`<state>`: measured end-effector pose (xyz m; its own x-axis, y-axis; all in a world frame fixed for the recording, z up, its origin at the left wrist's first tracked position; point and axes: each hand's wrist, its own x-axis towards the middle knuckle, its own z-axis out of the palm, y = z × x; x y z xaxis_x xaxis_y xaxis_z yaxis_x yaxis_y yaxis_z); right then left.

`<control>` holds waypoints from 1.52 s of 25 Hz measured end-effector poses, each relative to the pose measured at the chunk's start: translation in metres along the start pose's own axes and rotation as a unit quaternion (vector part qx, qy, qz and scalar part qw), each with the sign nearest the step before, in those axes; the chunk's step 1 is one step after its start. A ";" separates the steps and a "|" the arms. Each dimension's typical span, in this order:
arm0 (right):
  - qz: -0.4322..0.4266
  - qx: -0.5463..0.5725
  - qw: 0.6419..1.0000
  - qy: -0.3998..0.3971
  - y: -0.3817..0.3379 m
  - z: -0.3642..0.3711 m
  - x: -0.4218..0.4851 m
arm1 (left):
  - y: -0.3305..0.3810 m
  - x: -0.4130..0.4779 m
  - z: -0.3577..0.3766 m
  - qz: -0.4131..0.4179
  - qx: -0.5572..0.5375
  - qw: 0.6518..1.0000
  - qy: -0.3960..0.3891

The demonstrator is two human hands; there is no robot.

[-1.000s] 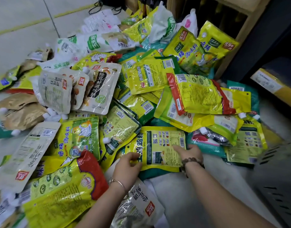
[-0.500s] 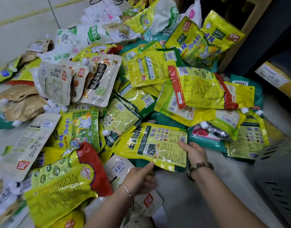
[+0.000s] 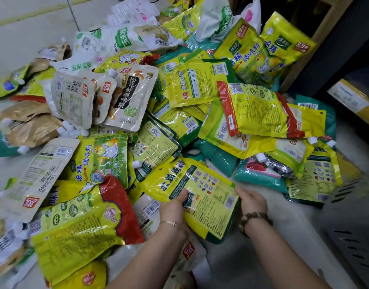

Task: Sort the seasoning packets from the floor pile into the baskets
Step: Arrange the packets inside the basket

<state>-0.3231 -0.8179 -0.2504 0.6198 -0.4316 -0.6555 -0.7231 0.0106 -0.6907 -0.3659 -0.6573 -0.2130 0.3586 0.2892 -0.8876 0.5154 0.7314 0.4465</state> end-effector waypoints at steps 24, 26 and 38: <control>-0.074 -0.212 0.941 -0.251 -0.051 0.069 -0.014 | 0.055 -0.008 -0.087 0.194 0.146 0.968 0.062; -0.118 -0.212 0.936 -0.255 -0.064 0.051 -0.019 | 0.059 -0.013 -0.083 0.195 0.146 0.969 0.042; -0.284 -0.217 0.904 -0.234 -0.195 -0.024 -0.083 | 0.118 -0.095 -0.032 0.257 0.165 0.950 -0.063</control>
<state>-0.2408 -0.8060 -0.0542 0.9164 0.1742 -0.3604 -0.2360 -0.4921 -0.8379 -0.3643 -0.5784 -0.0801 0.7084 0.4649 -0.5311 0.4549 0.2746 0.8472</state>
